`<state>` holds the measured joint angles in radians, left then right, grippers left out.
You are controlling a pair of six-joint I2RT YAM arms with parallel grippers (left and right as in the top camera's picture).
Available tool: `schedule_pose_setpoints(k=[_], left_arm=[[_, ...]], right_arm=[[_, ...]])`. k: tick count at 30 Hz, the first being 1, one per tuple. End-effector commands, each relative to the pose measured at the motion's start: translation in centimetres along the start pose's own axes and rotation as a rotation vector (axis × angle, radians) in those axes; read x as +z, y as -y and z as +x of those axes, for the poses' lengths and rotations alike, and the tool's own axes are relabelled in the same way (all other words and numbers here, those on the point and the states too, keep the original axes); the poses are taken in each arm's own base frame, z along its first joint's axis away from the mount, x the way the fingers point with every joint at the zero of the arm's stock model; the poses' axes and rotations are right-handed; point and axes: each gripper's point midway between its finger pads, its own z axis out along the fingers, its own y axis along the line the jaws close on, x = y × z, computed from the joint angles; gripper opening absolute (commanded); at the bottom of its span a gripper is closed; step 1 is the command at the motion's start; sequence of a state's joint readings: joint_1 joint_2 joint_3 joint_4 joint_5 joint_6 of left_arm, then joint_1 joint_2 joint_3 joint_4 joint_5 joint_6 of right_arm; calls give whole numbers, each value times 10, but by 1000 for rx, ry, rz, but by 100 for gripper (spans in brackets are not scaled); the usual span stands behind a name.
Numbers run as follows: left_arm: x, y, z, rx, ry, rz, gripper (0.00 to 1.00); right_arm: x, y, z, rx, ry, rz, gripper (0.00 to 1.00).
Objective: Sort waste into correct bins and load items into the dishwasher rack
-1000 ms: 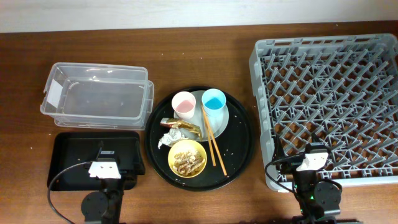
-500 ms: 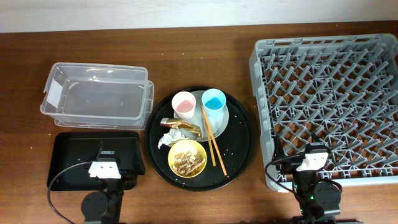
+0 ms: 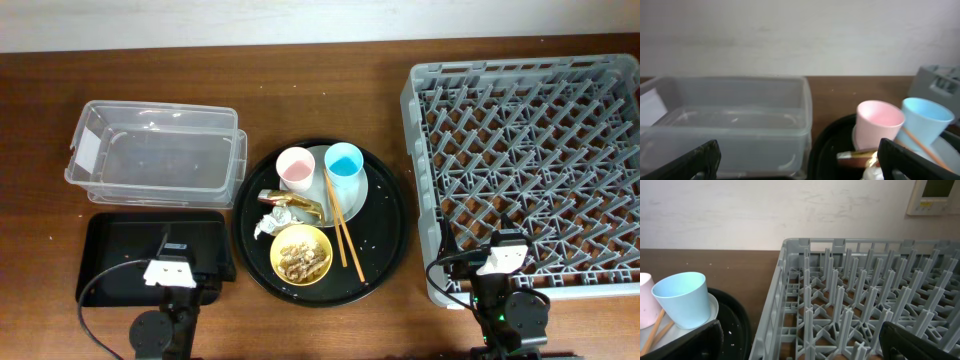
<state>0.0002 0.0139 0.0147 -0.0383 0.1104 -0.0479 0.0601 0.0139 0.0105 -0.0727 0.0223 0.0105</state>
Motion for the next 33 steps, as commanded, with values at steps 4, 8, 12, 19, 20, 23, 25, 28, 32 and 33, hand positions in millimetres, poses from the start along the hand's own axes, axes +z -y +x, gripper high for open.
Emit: schedule_pose_setpoints(k=[4, 8, 12, 19, 20, 23, 25, 28, 32, 33], left_arm=[[-12, 32, -29, -29, 3, 169, 100], [-37, 37, -89, -75, 42, 171, 99], [-54, 39, -137, -86, -16, 152, 99], [-28, 61, -168, -169, -350, 267, 99], [-20, 65, -167, -192, -419, 287, 99], [6, 71, -161, -235, -527, 331, 100], [25, 68, -143, -260, -605, 323, 100], [45, 67, -116, -309, -712, 320, 100], [43, 67, -75, -441, -917, 236, 99], [42, 63, -65, -448, -955, 179, 95]], right_arm=[[0, 1, 3, -4, -5, 7, 98], [0, 1, 3, -4, -5, 7, 98], [0, 1, 3, -4, -5, 7, 98], [0, 1, 3, -4, -5, 7, 98], [0, 1, 3, -4, -5, 7, 98], [0, 1, 3, -4, -5, 7, 98], [0, 1, 3, -4, -5, 7, 98], [0, 1, 3, -4, -5, 7, 98], [0, 1, 3, -4, -5, 7, 98], [0, 1, 3, -4, -5, 7, 98]])
